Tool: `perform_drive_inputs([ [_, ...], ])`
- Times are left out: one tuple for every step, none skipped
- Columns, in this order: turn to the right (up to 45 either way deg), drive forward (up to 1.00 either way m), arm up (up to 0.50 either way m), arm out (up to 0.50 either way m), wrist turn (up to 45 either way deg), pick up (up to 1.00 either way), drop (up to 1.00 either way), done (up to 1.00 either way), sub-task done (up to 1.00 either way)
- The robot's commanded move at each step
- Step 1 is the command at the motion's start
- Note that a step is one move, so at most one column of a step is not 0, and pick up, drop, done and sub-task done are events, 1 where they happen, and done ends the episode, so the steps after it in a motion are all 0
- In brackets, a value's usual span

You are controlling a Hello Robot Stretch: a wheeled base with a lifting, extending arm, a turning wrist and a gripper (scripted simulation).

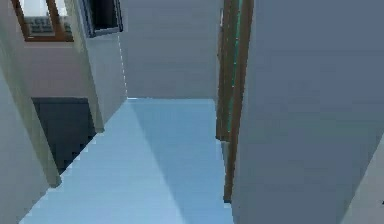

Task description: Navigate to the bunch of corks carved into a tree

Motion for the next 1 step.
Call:
perform_drive_inputs([
  [0.0,0.30,0.00,0.00,0.0,0.00,0.00,0.00,0.00],
])
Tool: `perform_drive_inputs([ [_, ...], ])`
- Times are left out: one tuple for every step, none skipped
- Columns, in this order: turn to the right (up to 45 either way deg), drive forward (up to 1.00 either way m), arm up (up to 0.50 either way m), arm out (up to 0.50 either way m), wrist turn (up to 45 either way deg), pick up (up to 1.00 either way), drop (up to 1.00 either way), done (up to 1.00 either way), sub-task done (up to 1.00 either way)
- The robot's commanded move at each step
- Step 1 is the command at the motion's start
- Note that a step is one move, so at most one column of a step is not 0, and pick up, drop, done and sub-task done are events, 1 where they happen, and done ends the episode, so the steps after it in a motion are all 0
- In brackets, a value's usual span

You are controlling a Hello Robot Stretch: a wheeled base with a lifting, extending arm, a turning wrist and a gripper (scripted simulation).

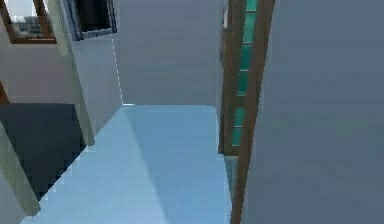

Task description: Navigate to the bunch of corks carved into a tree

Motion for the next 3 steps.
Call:
perform_drive_inputs([
  [-9.0,0.00,0.00,0.00,0.0,0.00,0.00,0.00,0.00],
  [0.0,1.00,0.00,0.00,0.0,0.00,0.00,0.00,0.00],
  [0.0,0.25,0.00,0.00,0.0,0.00,0.00,0.00,0.00],
])
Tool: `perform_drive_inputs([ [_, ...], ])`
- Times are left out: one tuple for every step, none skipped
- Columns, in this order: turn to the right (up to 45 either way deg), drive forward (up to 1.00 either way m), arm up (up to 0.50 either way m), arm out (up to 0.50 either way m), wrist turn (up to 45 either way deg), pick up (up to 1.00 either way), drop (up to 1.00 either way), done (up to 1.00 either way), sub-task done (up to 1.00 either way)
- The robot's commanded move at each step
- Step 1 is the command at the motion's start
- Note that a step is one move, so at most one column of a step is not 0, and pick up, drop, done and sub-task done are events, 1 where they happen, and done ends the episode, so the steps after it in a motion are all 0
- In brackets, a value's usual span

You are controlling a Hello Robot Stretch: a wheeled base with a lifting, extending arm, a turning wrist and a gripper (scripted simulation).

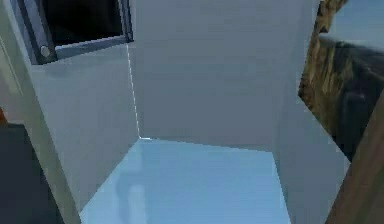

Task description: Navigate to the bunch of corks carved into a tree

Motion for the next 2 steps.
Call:
perform_drive_inputs([
  [30.0,0.00,0.00,0.00,0.0,0.00,0.00,0.00,0.00],
  [0.0,0.25,0.00,0.00,0.0,0.00,0.00,0.00,0.00],
])
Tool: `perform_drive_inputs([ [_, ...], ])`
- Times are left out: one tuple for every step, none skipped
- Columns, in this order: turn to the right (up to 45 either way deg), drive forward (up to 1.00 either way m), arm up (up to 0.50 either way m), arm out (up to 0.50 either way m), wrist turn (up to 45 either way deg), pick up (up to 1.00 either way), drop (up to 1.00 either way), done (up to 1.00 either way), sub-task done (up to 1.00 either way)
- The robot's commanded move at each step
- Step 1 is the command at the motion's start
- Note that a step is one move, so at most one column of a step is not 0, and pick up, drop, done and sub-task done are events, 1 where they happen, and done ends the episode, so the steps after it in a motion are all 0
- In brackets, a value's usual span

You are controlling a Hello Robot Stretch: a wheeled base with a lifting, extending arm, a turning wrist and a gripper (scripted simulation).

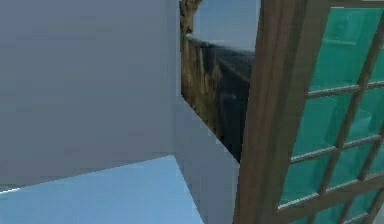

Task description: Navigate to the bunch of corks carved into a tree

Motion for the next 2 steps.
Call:
perform_drive_inputs([
  [45.0,0.00,0.00,0.00,0.0,0.00,0.00,0.00,0.00],
  [24.0,0.00,0.00,0.00,0.0,0.00,0.00,0.00,0.00],
])
